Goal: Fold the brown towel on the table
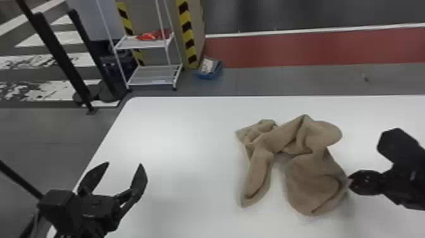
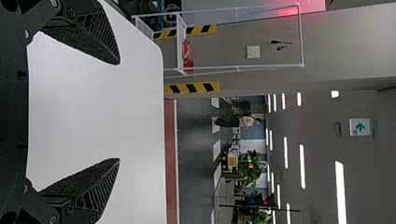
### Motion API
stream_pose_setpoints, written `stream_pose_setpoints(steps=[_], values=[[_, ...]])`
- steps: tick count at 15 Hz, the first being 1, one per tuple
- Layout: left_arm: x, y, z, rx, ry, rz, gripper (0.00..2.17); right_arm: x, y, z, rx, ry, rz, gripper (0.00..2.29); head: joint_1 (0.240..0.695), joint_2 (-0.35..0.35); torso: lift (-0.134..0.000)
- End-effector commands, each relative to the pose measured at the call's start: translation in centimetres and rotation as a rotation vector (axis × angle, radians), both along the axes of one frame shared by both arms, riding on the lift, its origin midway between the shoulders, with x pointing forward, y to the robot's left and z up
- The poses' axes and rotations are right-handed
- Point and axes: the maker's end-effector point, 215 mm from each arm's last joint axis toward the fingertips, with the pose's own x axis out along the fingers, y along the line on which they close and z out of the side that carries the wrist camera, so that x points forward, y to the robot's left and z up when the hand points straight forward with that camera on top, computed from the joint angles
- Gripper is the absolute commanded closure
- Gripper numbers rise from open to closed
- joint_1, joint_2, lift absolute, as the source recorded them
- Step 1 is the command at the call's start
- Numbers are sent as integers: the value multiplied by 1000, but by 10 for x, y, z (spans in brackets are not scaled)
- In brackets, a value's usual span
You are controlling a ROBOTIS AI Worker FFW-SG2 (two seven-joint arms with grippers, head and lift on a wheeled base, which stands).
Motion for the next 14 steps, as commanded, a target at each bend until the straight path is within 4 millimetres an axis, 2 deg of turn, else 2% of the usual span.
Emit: stream_pose_setpoints(steps=[1, 2, 3, 4, 5, 6, 9, 10, 12, 14], values=[[0, 0, -1, -4, 1, 2, 161, 27, -41, 80, 205, -157, -109, 2125, 695, 147, -124], [0, 0, -1, -4, 1, 2, 161, 39, -70, 125, 292, -241, -187, 2125, 695, 133, -124], [-1, 1, -1, -2, 2, 5, 161, 45, -95, 155, 350, -301, -252, 2125, 695, 114, -124], [0, 0, -2, -4, 2, 2, 161, 48, -126, 179, 425, -348, -342, 2125, 695, 92, -124], [0, 0, -3, -5, 3, 3, 161, 47, -147, 196, 470, -384, -387, 2125, 695, 35, -124], [0, 1, -4, -5, 5, 3, 161, 43, -166, 200, 462, -401, -416, 2125, 695, 4, -124], [2, -2, -7, -12, 7, -3, 161, 36, -211, 154, 299, -364, -501, 2121, 695, -80, -124], [3, -5, -7, -16, 7, -13, 161, 38, -217, 139, 240, -360, -495, 2111, 695, -100, -124], [5, -7, -10, -21, 10, -17, 161, 37, -218, 122, 186, -370, -474, 2057, 695, -132, -124], [4, -7, -11, -20, 12, -18, 161, 40, -242, 112, 85, -391, -533, 2057, 695, -145, -124]])
